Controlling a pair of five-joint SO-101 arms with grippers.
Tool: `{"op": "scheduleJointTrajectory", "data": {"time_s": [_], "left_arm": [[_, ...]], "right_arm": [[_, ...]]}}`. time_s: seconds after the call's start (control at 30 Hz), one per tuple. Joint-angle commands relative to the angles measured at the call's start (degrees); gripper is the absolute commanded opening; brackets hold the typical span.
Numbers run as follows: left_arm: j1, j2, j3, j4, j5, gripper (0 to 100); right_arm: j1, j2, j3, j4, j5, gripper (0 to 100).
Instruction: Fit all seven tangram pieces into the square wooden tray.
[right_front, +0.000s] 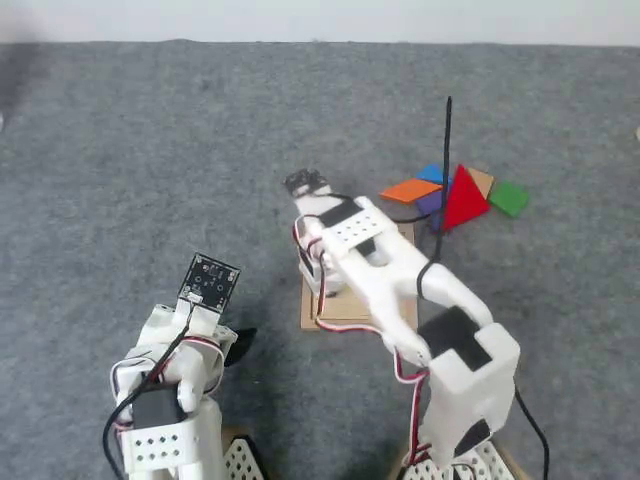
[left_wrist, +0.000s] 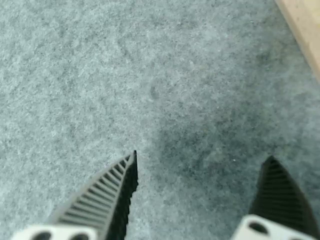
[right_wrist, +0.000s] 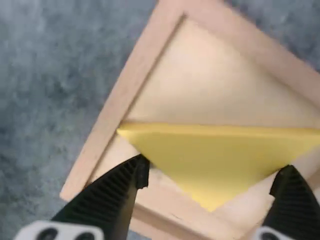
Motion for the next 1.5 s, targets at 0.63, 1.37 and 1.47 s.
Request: {"op": "scheduleJointTrajectory", "data": {"time_s": [0.63, 1.37, 1.47], "left_arm": [[0.0, -0.79, -1.27, 0.35, -0.53, 37], [0.0, -0.79, -1.27, 0.35, -0.53, 37], [0.0, -0.79, -1.27, 0.35, -0.53, 37]], "right_arm": [[3.65, -0.31, -2.73, -7.34, -11.96, 37.9], [8.84, -2.68, -11.43, -1.27, -7.12, 37.9], [8.92, -5.76, -11.6, 1.36, -3.43, 37.9]]}}
